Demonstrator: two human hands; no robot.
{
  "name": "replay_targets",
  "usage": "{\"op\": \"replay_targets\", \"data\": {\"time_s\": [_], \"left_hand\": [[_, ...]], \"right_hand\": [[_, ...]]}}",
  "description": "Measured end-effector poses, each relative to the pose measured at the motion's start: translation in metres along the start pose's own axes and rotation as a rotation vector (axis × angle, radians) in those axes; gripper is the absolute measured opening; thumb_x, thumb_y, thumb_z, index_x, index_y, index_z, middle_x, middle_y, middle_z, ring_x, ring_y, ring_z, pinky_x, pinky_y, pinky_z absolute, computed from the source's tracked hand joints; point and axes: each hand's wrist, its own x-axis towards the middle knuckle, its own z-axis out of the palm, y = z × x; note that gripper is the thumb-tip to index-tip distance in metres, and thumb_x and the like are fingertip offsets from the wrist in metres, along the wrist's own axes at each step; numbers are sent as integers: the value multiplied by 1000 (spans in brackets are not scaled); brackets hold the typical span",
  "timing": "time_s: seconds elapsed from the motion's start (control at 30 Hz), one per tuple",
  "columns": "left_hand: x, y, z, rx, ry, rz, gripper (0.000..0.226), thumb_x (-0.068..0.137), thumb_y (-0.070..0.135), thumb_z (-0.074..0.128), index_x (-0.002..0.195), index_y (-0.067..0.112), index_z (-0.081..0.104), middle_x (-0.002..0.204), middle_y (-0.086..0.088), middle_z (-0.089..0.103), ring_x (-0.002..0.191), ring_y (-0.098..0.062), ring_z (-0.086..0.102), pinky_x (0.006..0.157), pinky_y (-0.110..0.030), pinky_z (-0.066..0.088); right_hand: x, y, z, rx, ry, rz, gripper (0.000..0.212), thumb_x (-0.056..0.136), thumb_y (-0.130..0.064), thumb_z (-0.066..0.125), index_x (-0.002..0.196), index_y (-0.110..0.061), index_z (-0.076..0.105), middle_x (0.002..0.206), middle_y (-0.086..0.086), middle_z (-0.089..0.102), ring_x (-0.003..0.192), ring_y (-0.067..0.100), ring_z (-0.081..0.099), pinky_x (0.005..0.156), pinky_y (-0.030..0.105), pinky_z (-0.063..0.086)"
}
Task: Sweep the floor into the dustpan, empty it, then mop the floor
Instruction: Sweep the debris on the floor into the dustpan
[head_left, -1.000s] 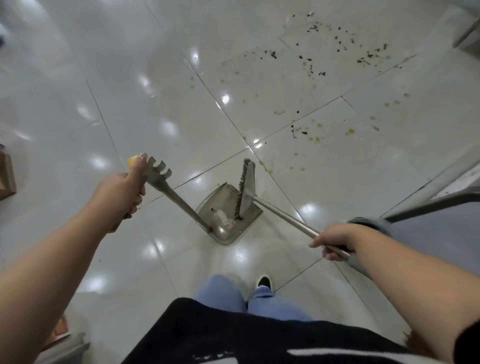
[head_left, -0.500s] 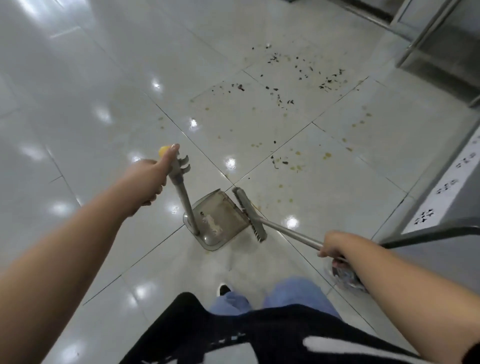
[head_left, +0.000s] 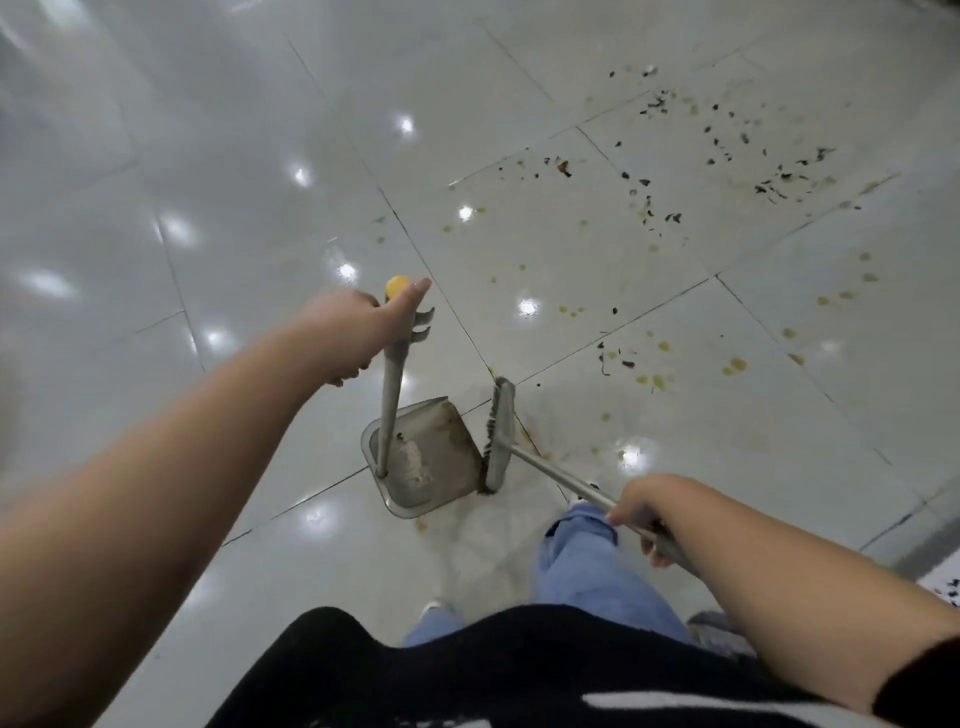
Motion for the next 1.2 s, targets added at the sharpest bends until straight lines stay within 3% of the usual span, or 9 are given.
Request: {"op": "replay_targets", "data": {"time_s": [0.13, 0.27, 0.4, 0.47, 0.53, 0.63, 0.8, 1.0, 1.2], "left_hand": [[22, 57, 3, 92, -58, -41, 70, 83, 74, 23, 73, 11, 54, 61, -6, 54, 52, -18, 52, 44, -23, 38], [38, 89, 10, 59, -113, -51, 71, 81, 74, 30, 64, 9, 53, 54, -4, 53, 46, -18, 51, 46, -23, 39], [46, 100, 13, -51, -195, -45, 68, 79, 70, 40, 68, 5, 56, 52, -6, 57, 46, -20, 52, 52, -24, 42], [50, 104, 12, -73, -241, -51, 67, 79, 70, 40, 71, 5, 57, 51, -6, 58, 44, -21, 52, 50, -23, 42], [51, 107, 10, -65, -253, -55, 66, 80, 70, 40, 72, 6, 55, 47, -3, 55, 39, -19, 48, 45, -21, 39], [51, 106, 7, -26, -245, -52, 66, 79, 71, 39, 67, 7, 50, 37, 1, 49, 30, -13, 42, 39, -18, 34], [55, 102, 4, -18, -222, -51, 69, 77, 74, 37, 65, 7, 49, 34, 1, 49, 27, -12, 43, 40, -18, 36], [54, 97, 2, -31, -234, -51, 69, 75, 76, 38, 66, 8, 48, 35, 0, 49, 29, -14, 43, 41, -18, 36], [54, 104, 4, -41, -255, -36, 70, 70, 79, 37, 66, 10, 50, 42, -3, 48, 34, -18, 42, 42, -18, 37]], "right_hand": [[9, 10, -60, -25, -154, 50, 37, 100, -25, 43, 73, 0, 45, 59, 13, 54, 57, 20, 49, 52, 26, 45], [15, 33, -105, 105, -126, -16, 31, 96, -30, 51, 85, -2, 47, 67, 13, 52, 56, 21, 51, 52, 27, 46], [10, 38, -125, 262, -309, -64, 25, 93, -23, 58, 110, -9, 45, 79, 12, 53, 58, 19, 56, 52, 30, 53], [8, 33, -124, 312, -335, -114, 19, 93, -20, 55, 108, -10, 47, 76, 11, 53, 54, 17, 56, 48, 27, 52], [7, 28, -121, 294, -264, -137, 10, 94, -16, 52, 92, -7, 48, 67, 9, 51, 42, 15, 52, 42, 22, 46], [4, 28, -133, 222, -176, -102, 18, 94, -16, 52, 80, -5, 48, 64, 8, 51, 32, 12, 48, 38, 18, 41], [2, 34, -173, 107, -81, -14, 24, 93, -24, 56, 93, -1, 51, 78, 10, 56, 51, 15, 50, 44, 23, 46], [-11, 30, -203, 134, 109, -32, 21, 93, -16, 58, 95, 1, 46, 72, 17, 54, 56, 22, 51, 55, 32, 45], [-51, 17, -194, -347, 405, -74, 38, 90, -21, 62, 120, 0, 53, 103, 14, 64, 106, 29, 64, 77, 32, 50]]}}
